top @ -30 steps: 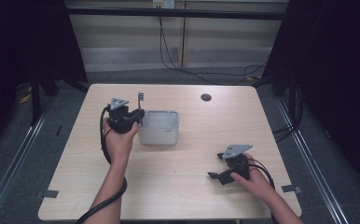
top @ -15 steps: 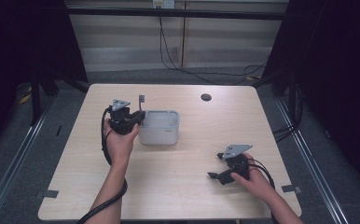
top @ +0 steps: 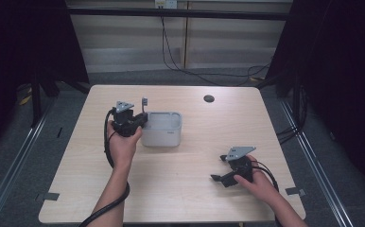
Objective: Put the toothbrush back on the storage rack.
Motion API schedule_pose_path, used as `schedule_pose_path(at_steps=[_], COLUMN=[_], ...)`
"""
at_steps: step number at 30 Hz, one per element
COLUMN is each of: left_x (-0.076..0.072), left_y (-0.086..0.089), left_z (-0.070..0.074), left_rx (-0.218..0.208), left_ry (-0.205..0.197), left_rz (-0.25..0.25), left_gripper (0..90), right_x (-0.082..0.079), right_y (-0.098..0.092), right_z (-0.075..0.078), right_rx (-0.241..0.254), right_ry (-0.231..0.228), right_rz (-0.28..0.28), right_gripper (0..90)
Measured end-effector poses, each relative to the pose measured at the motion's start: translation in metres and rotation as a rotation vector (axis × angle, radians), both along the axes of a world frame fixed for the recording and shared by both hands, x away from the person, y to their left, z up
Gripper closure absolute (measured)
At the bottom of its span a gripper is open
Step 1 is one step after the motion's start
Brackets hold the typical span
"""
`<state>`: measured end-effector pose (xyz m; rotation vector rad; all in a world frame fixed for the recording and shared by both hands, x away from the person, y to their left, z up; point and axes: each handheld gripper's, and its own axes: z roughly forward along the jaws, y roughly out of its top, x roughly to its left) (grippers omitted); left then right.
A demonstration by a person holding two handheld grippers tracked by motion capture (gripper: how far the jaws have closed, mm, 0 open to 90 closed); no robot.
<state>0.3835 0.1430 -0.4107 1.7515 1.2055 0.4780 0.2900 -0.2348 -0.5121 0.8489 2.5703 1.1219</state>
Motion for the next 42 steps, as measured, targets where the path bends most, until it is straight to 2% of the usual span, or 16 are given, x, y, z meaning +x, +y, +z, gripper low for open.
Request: schedule_pose_path(at_steps=[12, 23, 32, 42], left_x=[-0.0002, -0.0002, -0.0003, 0.0003], left_y=[0.0005, 0.0021, 0.0038, 0.0042], left_z=[-0.0002, 0.001, 0.0037, 0.0046], left_rx=[0.015, 0.009, 0.026, 0.027], left_ry=[-0.001, -0.008, -0.015, -0.025], left_rz=[0.0, -0.001, -0.004, -0.002], left_gripper=[78.9, 78.0, 76.8, 70.2], right_x=[0.0, 0.0, 0.0, 0.0], right_y=[0.0, 0.0, 0.0, 0.0], right_z=[0.0, 0.0, 0.0, 0.0], right_rx=[0.0, 0.0, 0.0, 0.0], right_ry=[0.0, 0.0, 0.0, 0.0], right_rz=[0.0, 0.0, -0.001, -0.001], right_gripper=[12.4, 12.4, 12.4, 12.4])
